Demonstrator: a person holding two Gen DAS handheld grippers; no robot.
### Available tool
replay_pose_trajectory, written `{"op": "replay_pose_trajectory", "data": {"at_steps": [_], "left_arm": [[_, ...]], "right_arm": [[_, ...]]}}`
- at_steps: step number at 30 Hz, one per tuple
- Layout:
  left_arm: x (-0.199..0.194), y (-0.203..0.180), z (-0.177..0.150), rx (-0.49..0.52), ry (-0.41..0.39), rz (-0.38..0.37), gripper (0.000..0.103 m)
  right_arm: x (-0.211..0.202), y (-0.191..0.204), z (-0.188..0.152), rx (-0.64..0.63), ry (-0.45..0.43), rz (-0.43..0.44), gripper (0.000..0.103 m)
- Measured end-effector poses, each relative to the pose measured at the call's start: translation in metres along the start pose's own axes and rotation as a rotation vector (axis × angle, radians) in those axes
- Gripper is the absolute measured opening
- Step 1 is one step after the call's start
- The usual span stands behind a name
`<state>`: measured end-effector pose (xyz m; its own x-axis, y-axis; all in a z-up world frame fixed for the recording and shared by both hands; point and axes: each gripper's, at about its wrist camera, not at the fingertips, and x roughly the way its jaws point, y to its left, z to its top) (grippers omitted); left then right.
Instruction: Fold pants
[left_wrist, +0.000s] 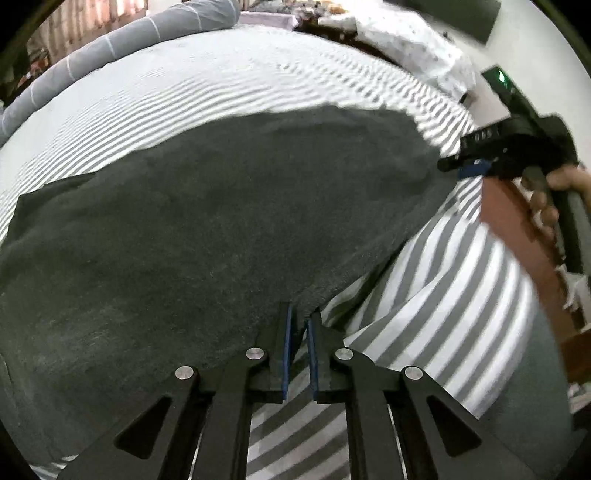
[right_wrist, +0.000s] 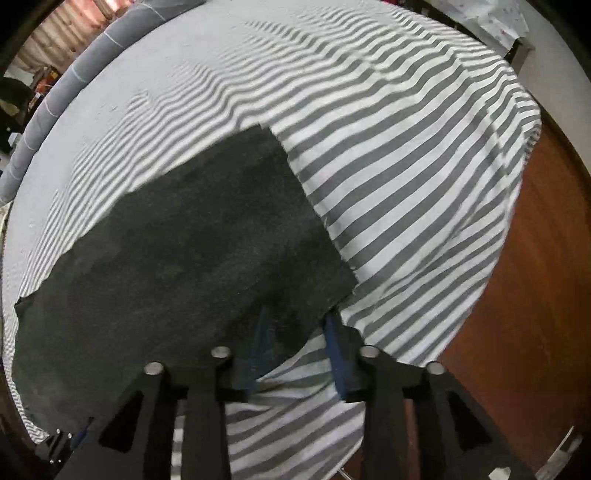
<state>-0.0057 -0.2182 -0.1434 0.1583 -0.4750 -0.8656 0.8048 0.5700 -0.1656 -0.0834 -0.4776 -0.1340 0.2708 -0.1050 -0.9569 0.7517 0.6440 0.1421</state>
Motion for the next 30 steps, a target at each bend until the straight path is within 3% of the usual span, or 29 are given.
{"op": "replay_pose_trajectory", "data": {"at_steps": [2, 6, 11, 15, 18, 21, 25, 30], "left_arm": [[-0.015, 0.006, 0.0, -0.02, -0.029, -0.011, 0.018], [-0.049, 0.034, -0.003, -0.096, -0.123, -0.009, 0.019], [-0.083, 0.092, -0.016, -0.243, -0.228, 0.163, 0.019], [-0.1, 0.142, -0.034, -0.356, -0.261, 0.324, 0.02], [-0.11, 0.178, -0.051, -0.477, -0.287, 0.397, 0.023], [-0.111, 0.197, -0.067, -0.555, -0.297, 0.462, 0.025], [-0.115, 0.219, -0.083, -0.647, -0.291, 0.448, 0.029], [-0.11, 0.223, -0.082, -0.664, -0.275, 0.436, 0.035]], "right_arm": [[-0.014, 0.005, 0.006, -0.014, -0.022, 0.008, 0.032], [-0.047, 0.044, 0.024, -0.113, -0.068, 0.057, 0.033], [-0.065, 0.14, 0.04, -0.34, -0.052, 0.236, 0.037], [-0.056, 0.247, 0.031, -0.525, 0.039, 0.394, 0.037], [-0.041, 0.325, 0.023, -0.656, 0.106, 0.476, 0.037], [-0.028, 0.381, 0.013, -0.716, 0.161, 0.51, 0.036], [0.001, 0.441, 0.009, -0.757, 0.238, 0.516, 0.036], [0.045, 0.484, 0.0, -0.787, 0.335, 0.472, 0.036]]}}
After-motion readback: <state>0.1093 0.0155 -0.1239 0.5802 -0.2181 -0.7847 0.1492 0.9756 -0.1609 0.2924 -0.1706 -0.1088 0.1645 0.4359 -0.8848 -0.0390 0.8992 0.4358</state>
